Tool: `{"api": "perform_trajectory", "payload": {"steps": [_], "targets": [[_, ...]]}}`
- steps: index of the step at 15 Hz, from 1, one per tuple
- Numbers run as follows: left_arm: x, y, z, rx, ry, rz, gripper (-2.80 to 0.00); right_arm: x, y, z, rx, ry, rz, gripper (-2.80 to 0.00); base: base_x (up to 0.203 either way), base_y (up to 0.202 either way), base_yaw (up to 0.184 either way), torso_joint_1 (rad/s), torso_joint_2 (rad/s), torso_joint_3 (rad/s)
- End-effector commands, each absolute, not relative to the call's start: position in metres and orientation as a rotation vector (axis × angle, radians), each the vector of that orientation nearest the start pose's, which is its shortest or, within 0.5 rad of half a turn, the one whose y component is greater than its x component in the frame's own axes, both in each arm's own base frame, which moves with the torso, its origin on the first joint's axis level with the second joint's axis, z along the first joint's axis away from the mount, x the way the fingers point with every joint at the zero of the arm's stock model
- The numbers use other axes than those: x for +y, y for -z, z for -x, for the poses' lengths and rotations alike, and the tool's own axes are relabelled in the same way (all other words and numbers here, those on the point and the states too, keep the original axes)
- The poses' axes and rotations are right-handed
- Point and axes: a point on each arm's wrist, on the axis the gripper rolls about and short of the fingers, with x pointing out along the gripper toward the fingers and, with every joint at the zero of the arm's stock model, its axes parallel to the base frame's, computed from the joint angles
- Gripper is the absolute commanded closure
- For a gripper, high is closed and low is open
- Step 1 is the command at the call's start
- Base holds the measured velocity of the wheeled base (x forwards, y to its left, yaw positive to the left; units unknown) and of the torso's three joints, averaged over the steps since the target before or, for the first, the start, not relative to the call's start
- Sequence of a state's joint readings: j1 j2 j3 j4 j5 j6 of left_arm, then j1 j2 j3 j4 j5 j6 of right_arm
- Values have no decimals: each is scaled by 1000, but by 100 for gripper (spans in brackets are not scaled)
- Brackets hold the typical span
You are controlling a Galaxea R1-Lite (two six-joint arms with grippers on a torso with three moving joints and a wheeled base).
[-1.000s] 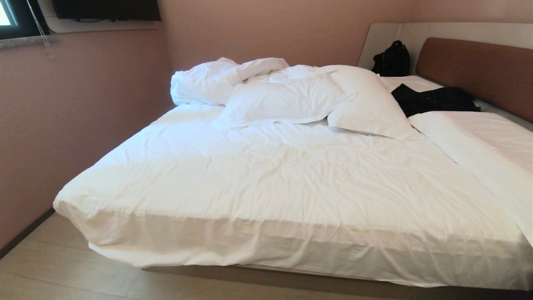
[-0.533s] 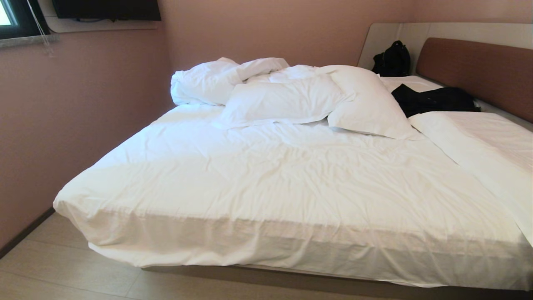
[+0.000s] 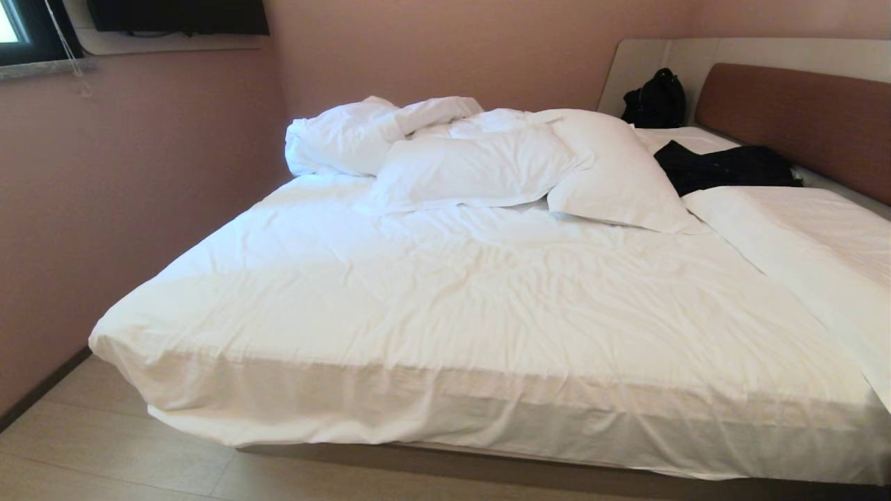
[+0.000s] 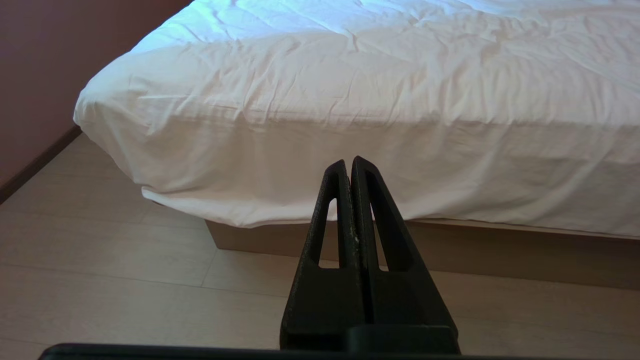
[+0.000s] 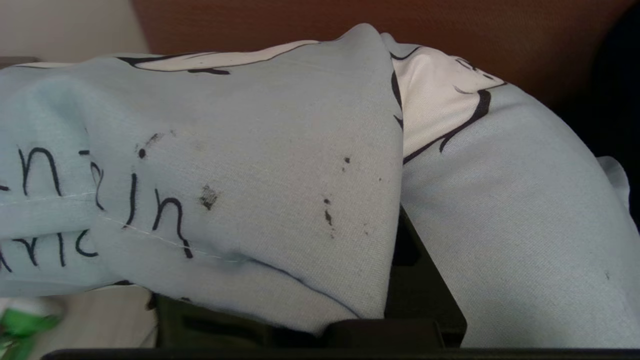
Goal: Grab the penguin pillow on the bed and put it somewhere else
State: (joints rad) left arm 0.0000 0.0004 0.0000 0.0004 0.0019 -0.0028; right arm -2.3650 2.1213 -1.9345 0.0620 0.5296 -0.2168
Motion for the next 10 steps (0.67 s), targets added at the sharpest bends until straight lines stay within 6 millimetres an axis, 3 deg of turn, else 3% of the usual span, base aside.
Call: {"api": "perform_trajectory", "payload": {"steps": [1, 10], "targets": [[0, -75, 23, 2, -2, 3, 0, -324, -254, 320, 233, 1810, -120, 0, 0, 0, 0, 0, 0, 0], [0, -75, 23, 2, -2, 3, 0, -349, -175, 355, 255, 1828, -230, 0, 0, 0, 0, 0, 0, 0]]}}
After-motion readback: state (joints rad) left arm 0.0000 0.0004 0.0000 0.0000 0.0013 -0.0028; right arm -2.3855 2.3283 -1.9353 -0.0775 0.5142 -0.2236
